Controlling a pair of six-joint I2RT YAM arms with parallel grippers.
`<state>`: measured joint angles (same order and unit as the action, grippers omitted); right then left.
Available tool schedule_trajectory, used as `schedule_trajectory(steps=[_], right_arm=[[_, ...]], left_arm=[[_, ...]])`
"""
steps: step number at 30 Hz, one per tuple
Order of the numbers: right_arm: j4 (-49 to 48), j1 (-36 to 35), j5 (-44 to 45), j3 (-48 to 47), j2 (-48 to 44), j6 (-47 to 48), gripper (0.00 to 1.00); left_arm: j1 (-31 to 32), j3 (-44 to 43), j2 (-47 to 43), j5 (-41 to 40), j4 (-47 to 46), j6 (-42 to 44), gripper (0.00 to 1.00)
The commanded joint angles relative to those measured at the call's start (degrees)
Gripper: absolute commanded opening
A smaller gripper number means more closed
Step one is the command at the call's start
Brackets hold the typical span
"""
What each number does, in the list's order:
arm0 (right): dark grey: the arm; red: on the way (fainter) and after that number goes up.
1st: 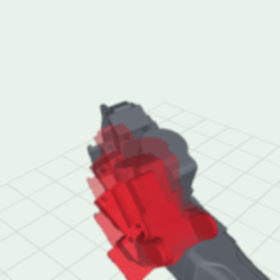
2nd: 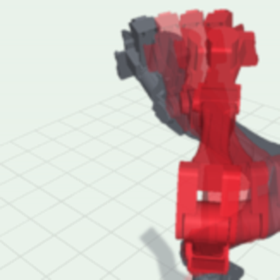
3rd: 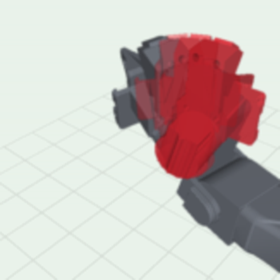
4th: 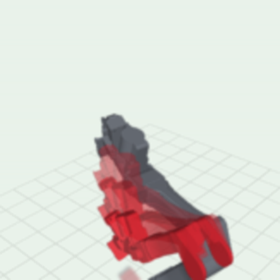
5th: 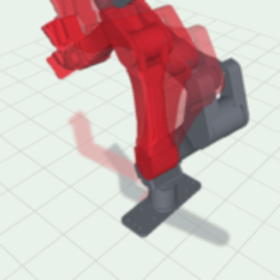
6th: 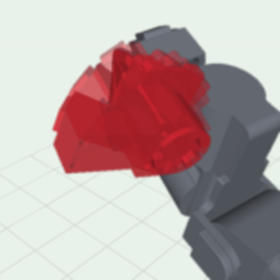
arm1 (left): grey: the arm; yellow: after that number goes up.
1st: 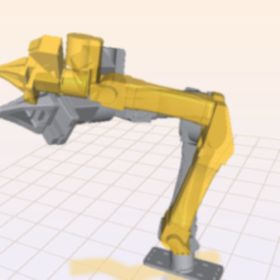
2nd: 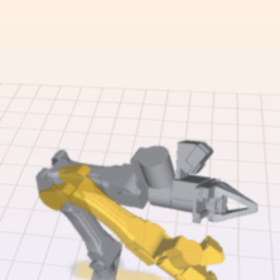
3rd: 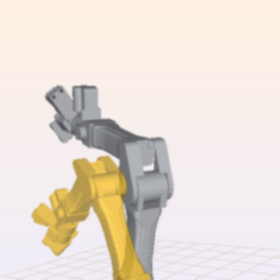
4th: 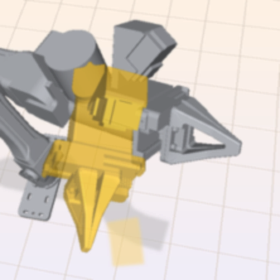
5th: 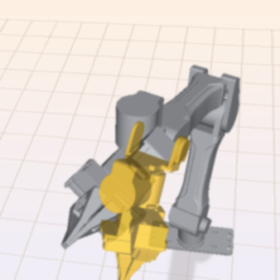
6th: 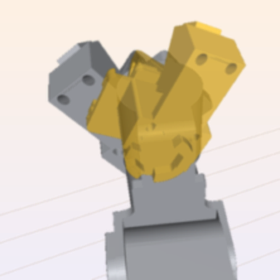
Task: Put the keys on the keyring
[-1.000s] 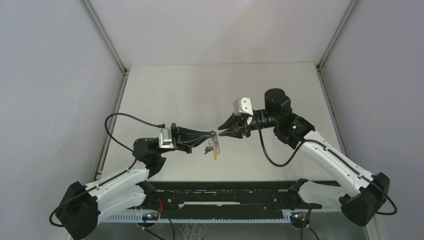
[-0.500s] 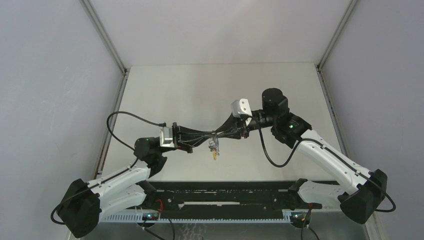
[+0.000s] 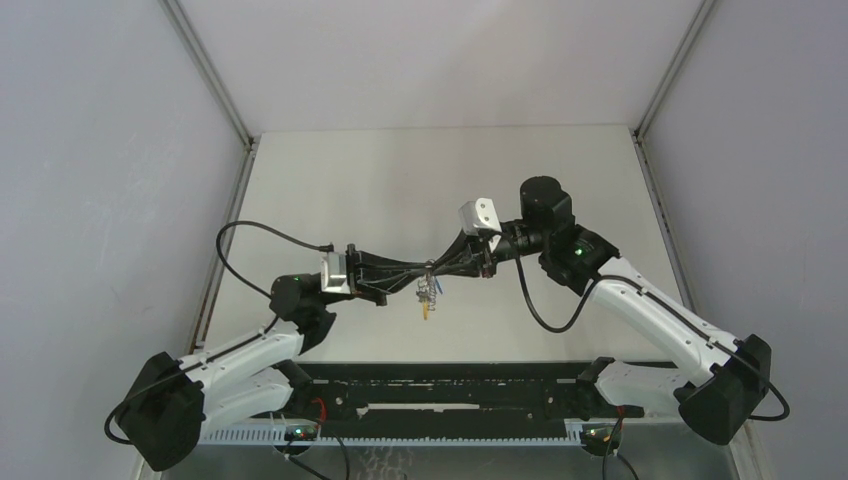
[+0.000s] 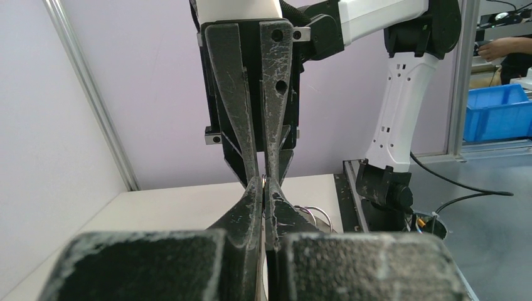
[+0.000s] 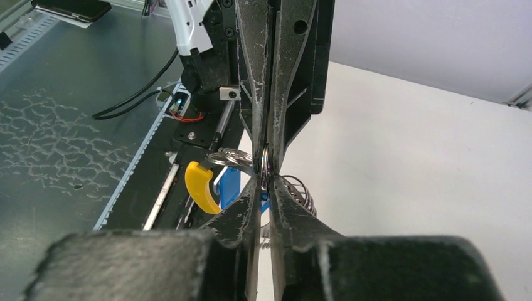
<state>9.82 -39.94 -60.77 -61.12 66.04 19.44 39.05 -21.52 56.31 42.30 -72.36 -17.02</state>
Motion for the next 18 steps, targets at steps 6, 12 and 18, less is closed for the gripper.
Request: schedule_trajectory(steps=[6, 12, 18], right_arm=[[4.9, 0.3, 3.9, -3.5, -0.3, 1.2, 0.0], [24.5, -0.2, 14.8, -12.4, 2.0, 7.5, 0.0], [42.5, -4.5, 29.3, -23.0, 7.4, 11.4, 0.0]], left_arm=[[0.3, 0.3, -1.2, -1.6, 1.7, 1.6, 0.09], [0.3, -0.9, -6.6, -4.7, 21.4, 10.6, 0.33], [0.2, -3.1, -8.8, -6.0, 32.5, 14.8, 0.42]])
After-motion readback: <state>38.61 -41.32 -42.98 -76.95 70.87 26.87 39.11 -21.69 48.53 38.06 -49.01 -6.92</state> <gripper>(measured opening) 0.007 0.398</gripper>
